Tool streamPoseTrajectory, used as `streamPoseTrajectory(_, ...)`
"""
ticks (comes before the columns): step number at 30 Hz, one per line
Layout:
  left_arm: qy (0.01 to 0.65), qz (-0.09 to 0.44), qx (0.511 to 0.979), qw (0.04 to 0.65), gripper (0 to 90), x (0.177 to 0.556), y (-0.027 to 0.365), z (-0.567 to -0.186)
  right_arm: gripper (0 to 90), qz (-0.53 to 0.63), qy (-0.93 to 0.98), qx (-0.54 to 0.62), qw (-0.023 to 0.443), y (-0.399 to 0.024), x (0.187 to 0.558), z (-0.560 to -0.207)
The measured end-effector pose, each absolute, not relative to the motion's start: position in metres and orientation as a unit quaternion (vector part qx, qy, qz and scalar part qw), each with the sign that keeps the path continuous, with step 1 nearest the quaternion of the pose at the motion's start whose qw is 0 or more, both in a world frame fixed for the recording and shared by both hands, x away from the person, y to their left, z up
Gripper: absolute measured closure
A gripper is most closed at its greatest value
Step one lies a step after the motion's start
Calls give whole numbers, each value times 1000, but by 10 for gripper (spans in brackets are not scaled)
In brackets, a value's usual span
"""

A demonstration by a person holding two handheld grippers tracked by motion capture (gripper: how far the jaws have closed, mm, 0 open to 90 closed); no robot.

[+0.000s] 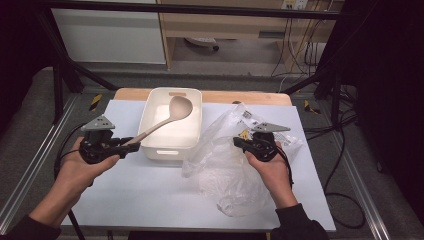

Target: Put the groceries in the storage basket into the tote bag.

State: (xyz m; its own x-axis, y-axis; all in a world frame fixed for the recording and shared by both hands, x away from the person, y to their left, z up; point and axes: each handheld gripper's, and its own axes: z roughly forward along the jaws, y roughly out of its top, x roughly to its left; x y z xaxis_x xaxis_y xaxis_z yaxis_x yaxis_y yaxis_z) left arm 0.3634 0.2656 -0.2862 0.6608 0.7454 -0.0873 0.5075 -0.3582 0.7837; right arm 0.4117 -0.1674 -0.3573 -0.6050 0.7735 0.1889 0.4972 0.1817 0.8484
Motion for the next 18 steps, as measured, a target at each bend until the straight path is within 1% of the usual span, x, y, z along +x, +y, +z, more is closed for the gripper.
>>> streamPoseTrajectory(10,361,137,823,417,686,338,270,-278,900,482,755,421,141,-167,412,-358)
streamPoseTrajectory(13,353,145,827,413,686,334,271,-278,900,481,756,421,140,-166,412,-359)
streamPoseTrajectory(18,353,140,825,418,686,333,273,-277,900,481,756,420,140,-165,411,-359)
